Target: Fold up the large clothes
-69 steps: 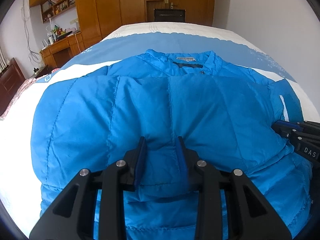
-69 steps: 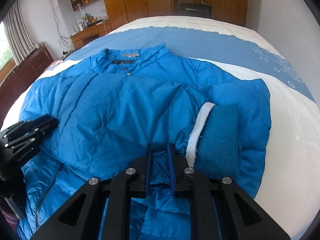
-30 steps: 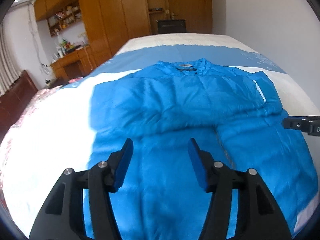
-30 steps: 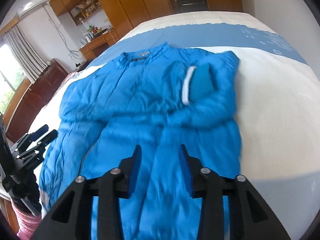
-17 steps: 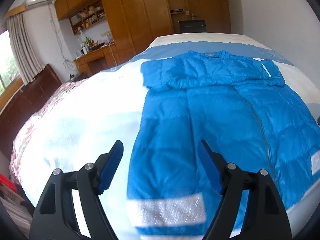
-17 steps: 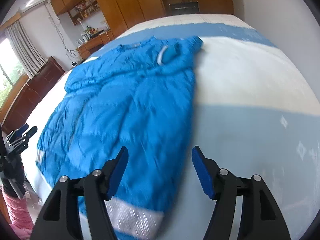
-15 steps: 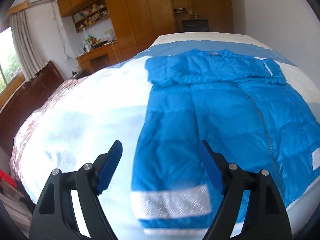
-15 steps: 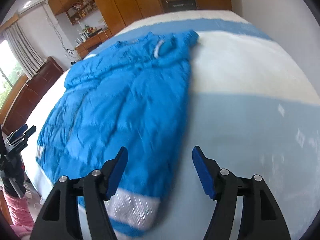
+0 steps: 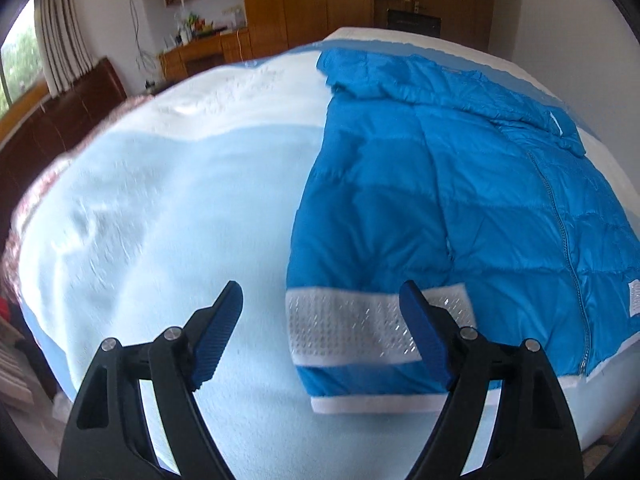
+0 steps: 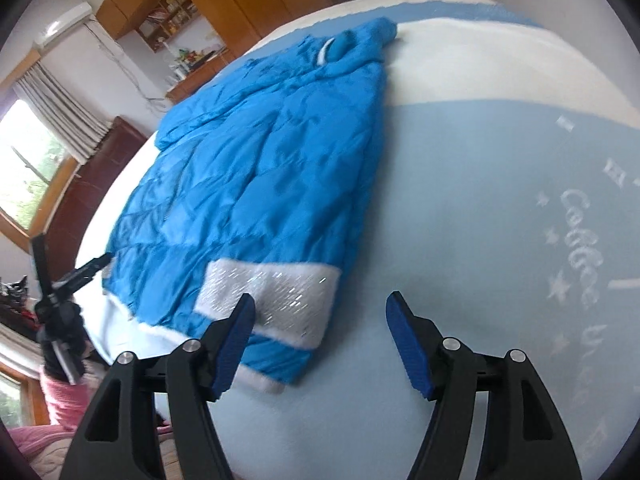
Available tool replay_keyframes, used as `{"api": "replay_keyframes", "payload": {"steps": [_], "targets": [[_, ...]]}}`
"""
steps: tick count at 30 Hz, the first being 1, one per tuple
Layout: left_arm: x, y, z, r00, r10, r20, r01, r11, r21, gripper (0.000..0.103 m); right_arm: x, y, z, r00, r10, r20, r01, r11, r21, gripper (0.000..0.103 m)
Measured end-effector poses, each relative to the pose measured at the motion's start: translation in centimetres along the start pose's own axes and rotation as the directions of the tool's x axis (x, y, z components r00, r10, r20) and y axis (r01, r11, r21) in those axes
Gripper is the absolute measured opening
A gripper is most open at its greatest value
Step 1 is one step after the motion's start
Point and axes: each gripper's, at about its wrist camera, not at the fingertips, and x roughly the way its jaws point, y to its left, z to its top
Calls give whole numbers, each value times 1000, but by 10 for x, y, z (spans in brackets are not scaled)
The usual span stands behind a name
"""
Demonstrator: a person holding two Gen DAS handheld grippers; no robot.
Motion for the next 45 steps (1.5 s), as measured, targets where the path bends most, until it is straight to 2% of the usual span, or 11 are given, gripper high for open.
{"api": "replay_keyframes", "payload": {"steps": [6,8,13,20,23,24,27,36,40,43,45], "targets": [[10,12,-12,990,-138,-38,134,986,-96,81,7,11,-3,994,104,-43,-105,994,-20,67],[12,11,-12,985,-167,-41,162,981,-107,79,10,13,-3,995,95,-43,-96,995,-26,66],[11,8,-12,975,-218,-52,210,969,-130,61,13,14,1,992,118,-44,-119,993,-12,55],[12,7,-13,970,-232,-69,220,964,-151,53,18,10,4,989,142,-35,-142,990,4,25],[11,5,-14,975,-215,-64,205,969,-141,36,17,10,4,990,141,-29,-141,990,-6,19],[9,4,-15,977,-207,-57,198,971,-134,25,15,12,4,990,137,-22,-138,990,-20,17],[2,-3,-15,984,-177,-32,172,979,-110,13,11,16,0,992,122,-9,-122,991,-56,15],[-30,10,-26,973,-229,4,228,964,-139,10,-12,13,-17,981,192,-18,-192,972,-136,12],[-18,9,-24,975,-221,-23,215,965,-151,10,-3,5,-8,978,203,-46,-207,972,-109,11],[-24,12,-11,965,-261,24,261,949,-178,9,-14,8,7,969,248,-24,-249,961,-121,10],[-41,13,5,949,-304,89,315,933,-174,9,-28,14,21,963,269,1,-266,952,-154,9]]}}
